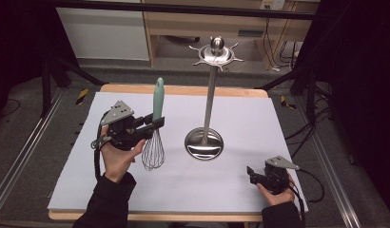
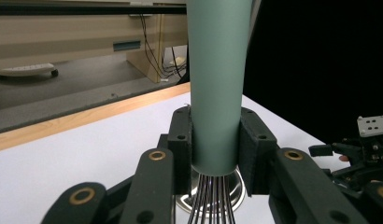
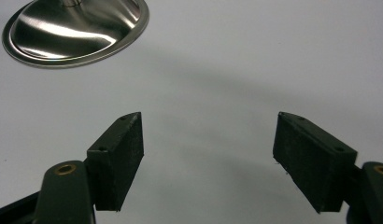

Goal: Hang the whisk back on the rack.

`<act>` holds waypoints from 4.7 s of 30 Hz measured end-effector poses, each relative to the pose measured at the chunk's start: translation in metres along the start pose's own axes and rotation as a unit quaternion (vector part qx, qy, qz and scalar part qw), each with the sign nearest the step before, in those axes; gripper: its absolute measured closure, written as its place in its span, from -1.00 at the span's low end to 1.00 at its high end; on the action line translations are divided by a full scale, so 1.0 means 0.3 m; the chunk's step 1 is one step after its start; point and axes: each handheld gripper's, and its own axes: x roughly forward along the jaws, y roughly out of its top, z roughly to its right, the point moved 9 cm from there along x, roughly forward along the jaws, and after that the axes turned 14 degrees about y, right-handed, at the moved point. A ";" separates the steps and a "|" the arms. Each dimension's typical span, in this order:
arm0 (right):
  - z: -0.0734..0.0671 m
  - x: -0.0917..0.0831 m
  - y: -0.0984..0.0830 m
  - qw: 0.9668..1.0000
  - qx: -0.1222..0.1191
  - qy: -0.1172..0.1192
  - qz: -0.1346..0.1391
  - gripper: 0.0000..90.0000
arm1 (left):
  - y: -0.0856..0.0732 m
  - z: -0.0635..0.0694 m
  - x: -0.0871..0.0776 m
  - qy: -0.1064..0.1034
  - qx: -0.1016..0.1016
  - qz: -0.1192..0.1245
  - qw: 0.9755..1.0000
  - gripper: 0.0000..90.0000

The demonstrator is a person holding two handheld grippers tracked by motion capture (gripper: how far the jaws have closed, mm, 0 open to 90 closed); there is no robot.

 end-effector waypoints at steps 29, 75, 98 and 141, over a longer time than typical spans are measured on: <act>0.000 0.001 -0.002 1.000 0.004 0.002 -0.001 -0.44 | 0.149 0.076 0.032 -0.015 0.026 0.019 0.999 0.53; -0.001 -0.004 0.001 1.000 0.008 0.009 0.003 -0.44 | 0.189 0.143 0.124 -0.014 0.061 -0.004 0.998 0.53; 0.003 -0.004 0.002 1.000 0.006 0.008 0.005 -0.44 | 0.209 0.169 0.173 -0.009 0.071 -0.014 0.997 0.53; 0.001 -0.001 -0.002 1.000 0.004 0.009 0.003 -0.45 | 0.184 0.187 0.282 0.005 0.075 0.027 0.997 0.48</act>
